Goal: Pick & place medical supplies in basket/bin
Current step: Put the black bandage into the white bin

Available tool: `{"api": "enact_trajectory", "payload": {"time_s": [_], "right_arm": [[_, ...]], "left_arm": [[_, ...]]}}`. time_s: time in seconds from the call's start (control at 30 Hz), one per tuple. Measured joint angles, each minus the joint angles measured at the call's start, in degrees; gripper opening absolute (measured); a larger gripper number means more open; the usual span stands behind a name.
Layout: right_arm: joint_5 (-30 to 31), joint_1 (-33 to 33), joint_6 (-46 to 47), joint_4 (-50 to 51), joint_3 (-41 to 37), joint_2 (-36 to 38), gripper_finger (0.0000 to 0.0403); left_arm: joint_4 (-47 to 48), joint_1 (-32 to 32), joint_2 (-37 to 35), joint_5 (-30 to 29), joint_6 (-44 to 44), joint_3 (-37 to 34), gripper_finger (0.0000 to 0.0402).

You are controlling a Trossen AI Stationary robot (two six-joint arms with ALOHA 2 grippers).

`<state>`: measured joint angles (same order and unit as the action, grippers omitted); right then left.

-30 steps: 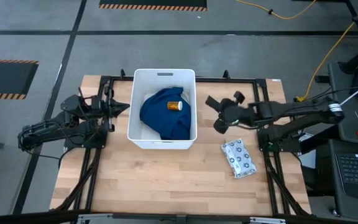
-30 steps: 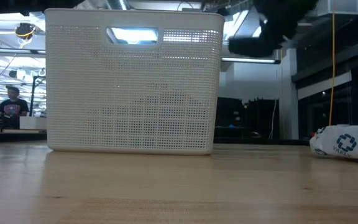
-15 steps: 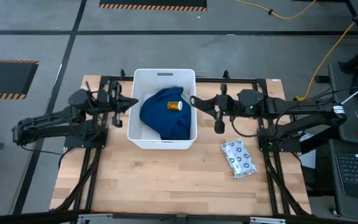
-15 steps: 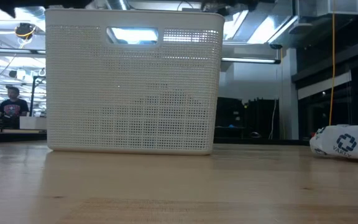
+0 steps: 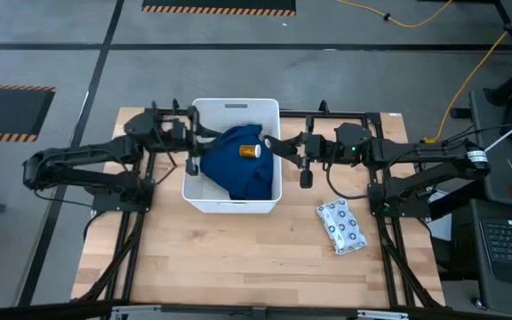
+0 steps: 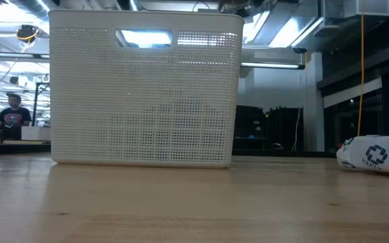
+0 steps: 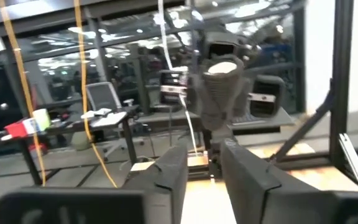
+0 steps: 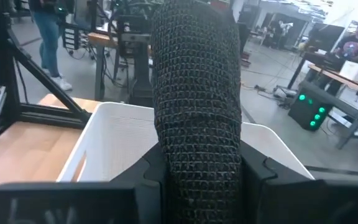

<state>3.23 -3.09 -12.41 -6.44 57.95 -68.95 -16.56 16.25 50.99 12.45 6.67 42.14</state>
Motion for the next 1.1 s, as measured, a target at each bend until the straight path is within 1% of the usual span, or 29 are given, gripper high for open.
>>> {"api": "enact_trajectory", "payload": {"time_s": [0.17, 0.33, 0.4, 0.67, 0.9, 1.0, 1.1], "right_arm": [[-0.9, -1.2, 0.0, -0.2, 0.0, 0.0, 0.0106], [-1.0, -1.7, 0.1, -0.2, 0.0, 0.0, 0.0106], [-1.0, -1.7, 0.1, -0.2, 0.0, 0.0, 0.0106], [-6.2, -1.7, 0.1, -1.6, 0.0, 0.0, 0.0106], [-6.5, -1.7, -0.2, -2.3, 0.0, 0.0, 0.0106], [-6.6, -1.7, -0.2, -2.9, 0.0, 0.2, 0.0106], [-7.2, -1.6, -0.3, -3.0, 0.0, 0.2, 0.0106]], "left_arm": [[0.0, -3.8, 7.2, -0.5, 4.1, 4.9, 0.0142], [0.0, -5.5, 13.3, -0.7, 5.2, 11.0, 0.0167], [0.0, -5.7, 15.6, -0.8, 5.1, 13.1, 0.0169], [0.0, -5.7, 23.7, -0.8, 4.6, 19.8, 0.0166], [0.2, -5.7, 27.4, -0.4, 4.6, 23.5, 0.0165], [0.1, -5.7, 28.4, 1.2, 4.6, 25.0, 0.0164], [0.2, -5.6, 29.0, 4.9, 4.6, 25.8, 0.0166]]}}
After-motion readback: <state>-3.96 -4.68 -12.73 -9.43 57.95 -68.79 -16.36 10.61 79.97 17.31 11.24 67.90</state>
